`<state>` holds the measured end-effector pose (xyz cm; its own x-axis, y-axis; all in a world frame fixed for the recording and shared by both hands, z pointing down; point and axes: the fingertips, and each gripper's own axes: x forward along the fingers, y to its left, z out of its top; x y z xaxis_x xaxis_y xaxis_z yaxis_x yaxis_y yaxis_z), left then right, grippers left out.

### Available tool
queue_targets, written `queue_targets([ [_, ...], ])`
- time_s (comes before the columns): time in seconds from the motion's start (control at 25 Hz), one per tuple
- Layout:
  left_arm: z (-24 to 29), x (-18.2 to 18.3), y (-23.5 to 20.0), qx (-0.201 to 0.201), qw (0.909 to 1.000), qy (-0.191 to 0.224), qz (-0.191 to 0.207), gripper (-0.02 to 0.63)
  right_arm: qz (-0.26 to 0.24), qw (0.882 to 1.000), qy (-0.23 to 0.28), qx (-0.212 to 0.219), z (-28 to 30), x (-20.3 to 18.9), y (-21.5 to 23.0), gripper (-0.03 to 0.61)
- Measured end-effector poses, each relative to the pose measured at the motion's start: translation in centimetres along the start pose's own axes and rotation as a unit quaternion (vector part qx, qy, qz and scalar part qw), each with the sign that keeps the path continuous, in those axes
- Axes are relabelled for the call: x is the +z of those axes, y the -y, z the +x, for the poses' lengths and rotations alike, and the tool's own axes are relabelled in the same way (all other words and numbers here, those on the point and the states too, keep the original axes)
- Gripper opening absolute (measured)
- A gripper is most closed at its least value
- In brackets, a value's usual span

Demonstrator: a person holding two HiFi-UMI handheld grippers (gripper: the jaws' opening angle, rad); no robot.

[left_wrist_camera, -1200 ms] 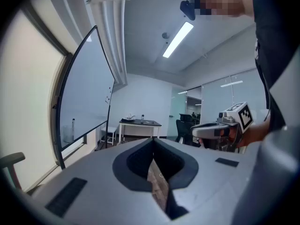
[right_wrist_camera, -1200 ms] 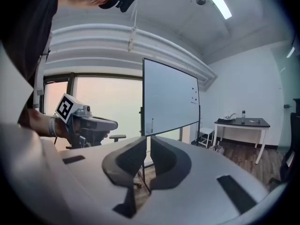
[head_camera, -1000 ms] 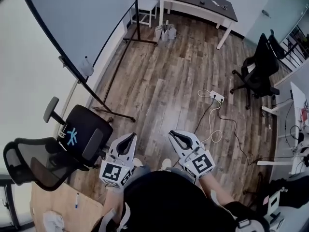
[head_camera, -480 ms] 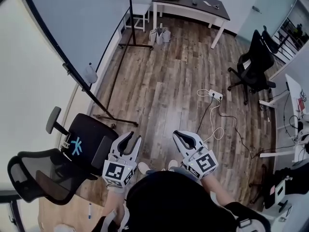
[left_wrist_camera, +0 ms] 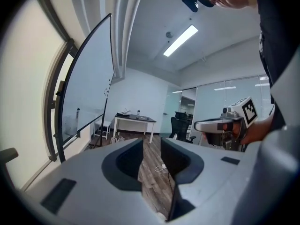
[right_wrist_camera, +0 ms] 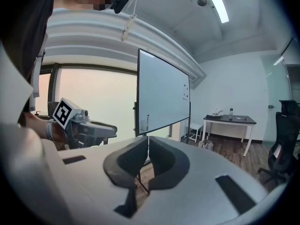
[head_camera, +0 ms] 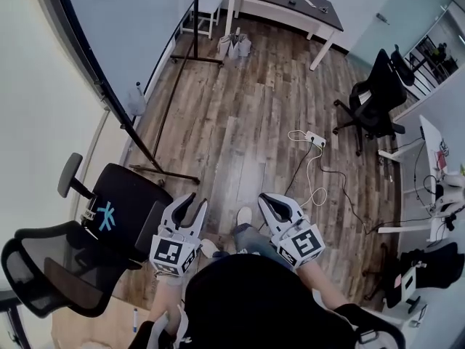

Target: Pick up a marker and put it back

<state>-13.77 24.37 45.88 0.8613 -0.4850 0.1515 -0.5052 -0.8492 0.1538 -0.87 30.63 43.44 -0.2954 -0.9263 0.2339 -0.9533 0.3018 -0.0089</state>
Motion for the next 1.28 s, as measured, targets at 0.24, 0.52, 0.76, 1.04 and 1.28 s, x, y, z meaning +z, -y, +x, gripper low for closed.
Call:
queue_targets([
  [0.24, 2.5, 0.6, -2.6, 0.016, 0.9998, -0.007, 0.005, 0.109, 0.008, 1.0, 0.004, 0.016, 3.2, 0.0, 2.3, 0.017],
  [0.52, 7.8, 1.5, -6.0, 0.051, 0.9985, -0.019, 0.004, 0.109, 0.024, 0.999, 0.015, 0.043, 8.1, 0.7, 8.3, 0.017],
  [0.76, 13.4, 2.8, -9.9, 0.094, 0.9951, -0.031, 0.004, 0.109, 0.033, 0.997, 0.026, 0.069, 12.8, 1.6, 14.1, 0.017],
  [1.04, 17.6, 5.1, -15.0, 0.198, 0.9797, -0.028, 0.005, 0.109, 0.035, 0.992, 0.029, 0.115, 17.6, 2.6, 19.5, 0.017],
  [1.28, 19.1, 6.0, -18.0, 0.262, 0.9643, -0.039, 0.0, 0.109, 0.025, 0.987, 0.021, 0.157, 21.1, 3.2, 21.9, 0.017],
])
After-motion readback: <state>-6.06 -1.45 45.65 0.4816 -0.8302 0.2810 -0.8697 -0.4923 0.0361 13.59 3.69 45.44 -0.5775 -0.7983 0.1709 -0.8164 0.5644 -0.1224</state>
